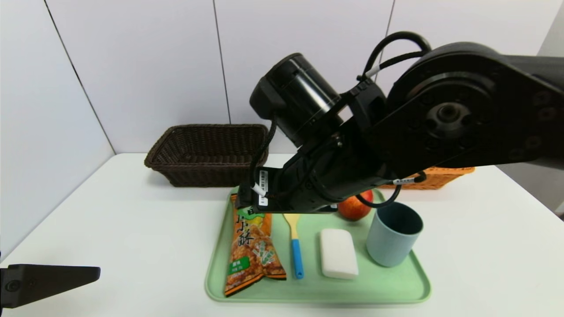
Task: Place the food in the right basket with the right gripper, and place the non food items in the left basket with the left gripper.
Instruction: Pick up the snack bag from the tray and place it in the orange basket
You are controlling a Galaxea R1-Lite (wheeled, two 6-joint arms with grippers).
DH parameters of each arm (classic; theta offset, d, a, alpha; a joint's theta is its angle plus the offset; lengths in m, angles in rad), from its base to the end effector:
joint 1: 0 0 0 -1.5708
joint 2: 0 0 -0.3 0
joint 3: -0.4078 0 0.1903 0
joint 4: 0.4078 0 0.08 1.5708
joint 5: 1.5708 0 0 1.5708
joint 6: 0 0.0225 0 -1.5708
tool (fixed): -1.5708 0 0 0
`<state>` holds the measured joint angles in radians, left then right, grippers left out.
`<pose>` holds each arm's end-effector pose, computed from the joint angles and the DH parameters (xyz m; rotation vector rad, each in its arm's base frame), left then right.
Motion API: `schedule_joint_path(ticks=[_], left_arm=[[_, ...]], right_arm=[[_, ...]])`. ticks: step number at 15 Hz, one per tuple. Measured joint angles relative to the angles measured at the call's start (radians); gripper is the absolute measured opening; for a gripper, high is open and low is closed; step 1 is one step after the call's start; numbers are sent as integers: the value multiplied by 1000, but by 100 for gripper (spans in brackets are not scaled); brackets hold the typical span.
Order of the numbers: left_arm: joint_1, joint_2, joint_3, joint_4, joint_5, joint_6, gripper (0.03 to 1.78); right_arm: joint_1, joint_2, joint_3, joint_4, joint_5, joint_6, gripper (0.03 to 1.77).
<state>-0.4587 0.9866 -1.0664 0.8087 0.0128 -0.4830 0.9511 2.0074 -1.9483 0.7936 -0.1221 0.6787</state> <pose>0.0711 -0.0348 0.2711 -0.2832 0.7974 -0.2432 0.2189 0.3021 0.2598 0.1640 0.9609 0.4780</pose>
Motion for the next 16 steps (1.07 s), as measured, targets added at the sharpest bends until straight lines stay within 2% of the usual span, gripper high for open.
schedule_joint_path(ticks=[3,16], left_arm=[[2,-20,5,10,-2,0,169],[3,-41,21,10,-23,-1,169]], right_arm=[[12,67,0,-62,-70,-4,171],[60,256,-4,-175,-155,-25,171]])
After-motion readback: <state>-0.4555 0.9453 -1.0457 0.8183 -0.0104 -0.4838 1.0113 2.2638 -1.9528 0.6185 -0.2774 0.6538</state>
